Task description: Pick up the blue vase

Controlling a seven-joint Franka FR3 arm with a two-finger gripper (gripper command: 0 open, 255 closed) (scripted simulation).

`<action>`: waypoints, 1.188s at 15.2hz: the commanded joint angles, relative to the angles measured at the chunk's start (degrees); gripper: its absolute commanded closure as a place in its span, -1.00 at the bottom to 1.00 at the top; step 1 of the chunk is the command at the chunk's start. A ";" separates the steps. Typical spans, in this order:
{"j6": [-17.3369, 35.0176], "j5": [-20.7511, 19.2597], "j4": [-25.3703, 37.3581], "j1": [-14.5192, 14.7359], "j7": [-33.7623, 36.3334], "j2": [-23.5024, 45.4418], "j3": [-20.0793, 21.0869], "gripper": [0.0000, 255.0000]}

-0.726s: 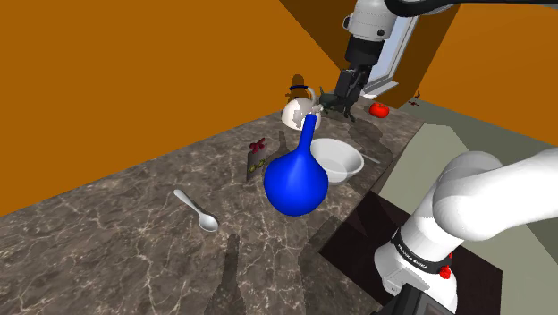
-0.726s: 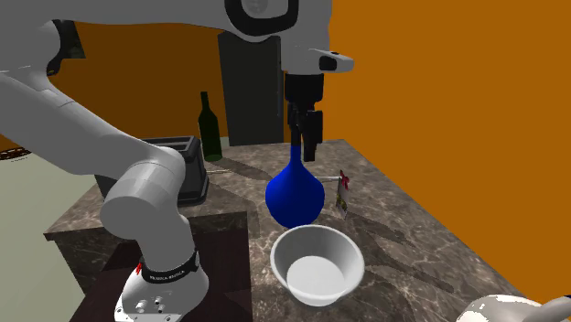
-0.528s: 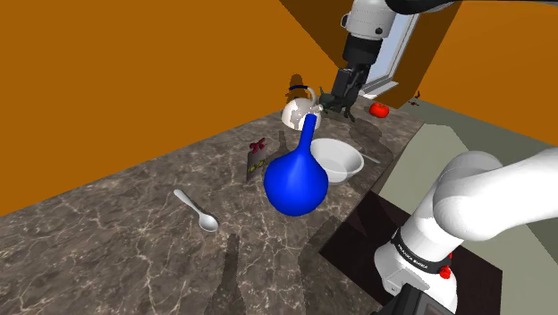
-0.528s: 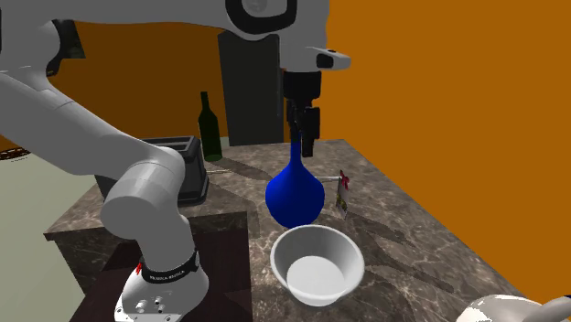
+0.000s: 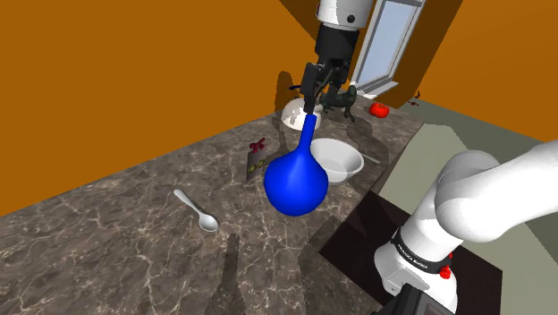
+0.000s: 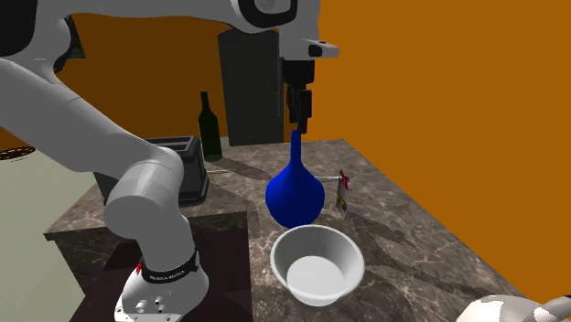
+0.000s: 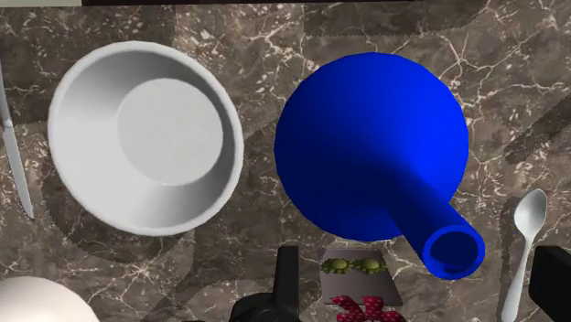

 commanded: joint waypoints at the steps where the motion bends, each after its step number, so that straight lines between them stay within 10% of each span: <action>1: 0.45 1.34 0.78 0.56 2.82 0.89 1.97 -1.00; 10: 6.13 1.88 -5.31 0.83 2.67 0.48 2.55 -1.00; 11: 6.04 1.89 -5.31 0.85 2.68 0.41 2.55 1.00; 18: 6.06 1.90 -5.32 0.85 2.69 0.42 2.56 1.00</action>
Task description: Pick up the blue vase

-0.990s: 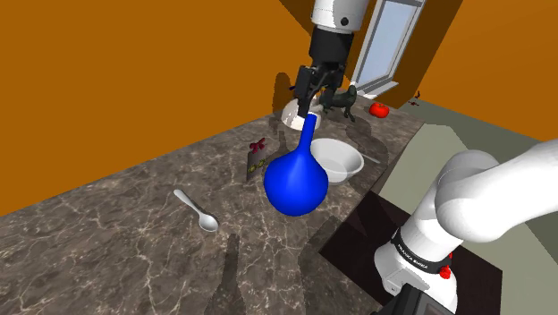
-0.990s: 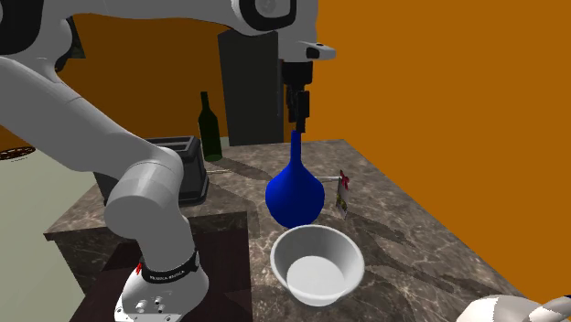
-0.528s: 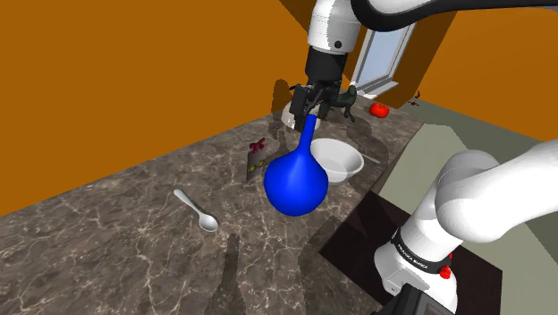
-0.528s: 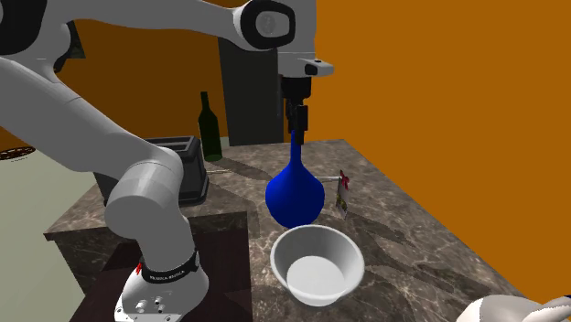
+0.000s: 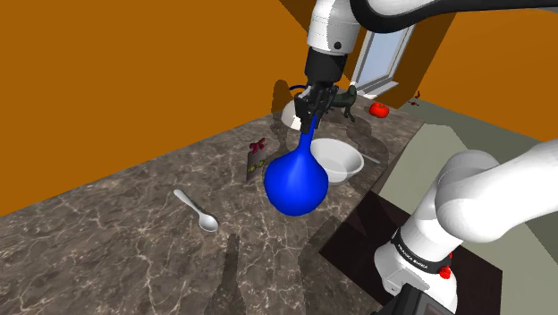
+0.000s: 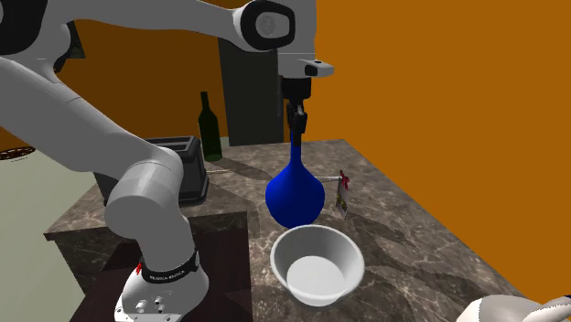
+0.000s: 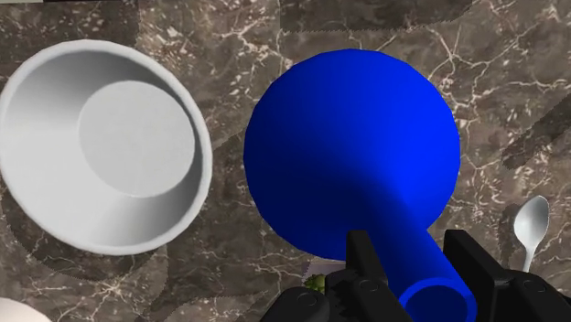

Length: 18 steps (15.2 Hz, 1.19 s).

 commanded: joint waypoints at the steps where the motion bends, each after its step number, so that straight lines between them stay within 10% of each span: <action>1: -0.01 0.02 -0.06 0.01 0.00 0.04 0.02 1.00; 18: -11.16 -1.04 12.65 -0.56 0.33 1.60 -1.03 1.00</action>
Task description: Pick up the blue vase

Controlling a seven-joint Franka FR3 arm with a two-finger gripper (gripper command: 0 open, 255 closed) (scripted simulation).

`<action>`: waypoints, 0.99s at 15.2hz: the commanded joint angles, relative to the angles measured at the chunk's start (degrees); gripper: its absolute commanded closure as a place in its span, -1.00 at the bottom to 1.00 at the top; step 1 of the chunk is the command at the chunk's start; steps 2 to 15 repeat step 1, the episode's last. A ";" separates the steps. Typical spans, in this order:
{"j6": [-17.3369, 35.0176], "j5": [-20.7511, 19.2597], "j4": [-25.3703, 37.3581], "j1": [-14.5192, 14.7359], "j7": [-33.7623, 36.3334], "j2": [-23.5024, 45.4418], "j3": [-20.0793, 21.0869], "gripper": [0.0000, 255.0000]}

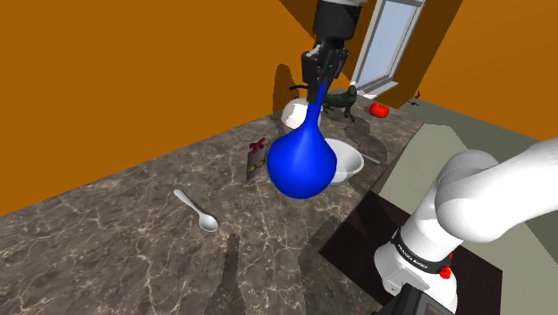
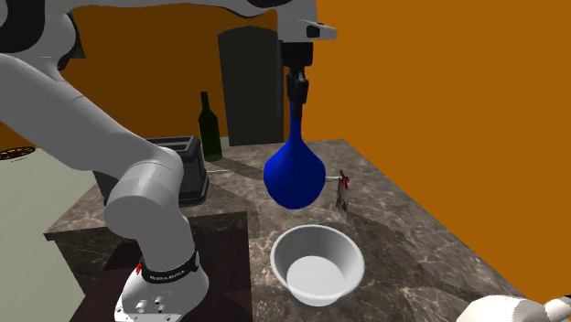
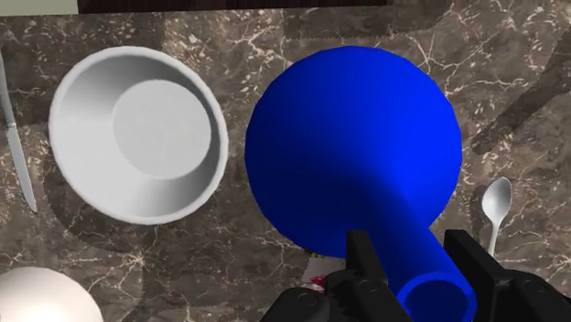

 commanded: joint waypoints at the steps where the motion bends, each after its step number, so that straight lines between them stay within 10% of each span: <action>1: -0.47 -0.03 0.65 -0.02 0.04 0.11 -0.02 1.00; 15: -0.47 -0.03 0.65 -0.02 0.04 0.11 -0.02 1.00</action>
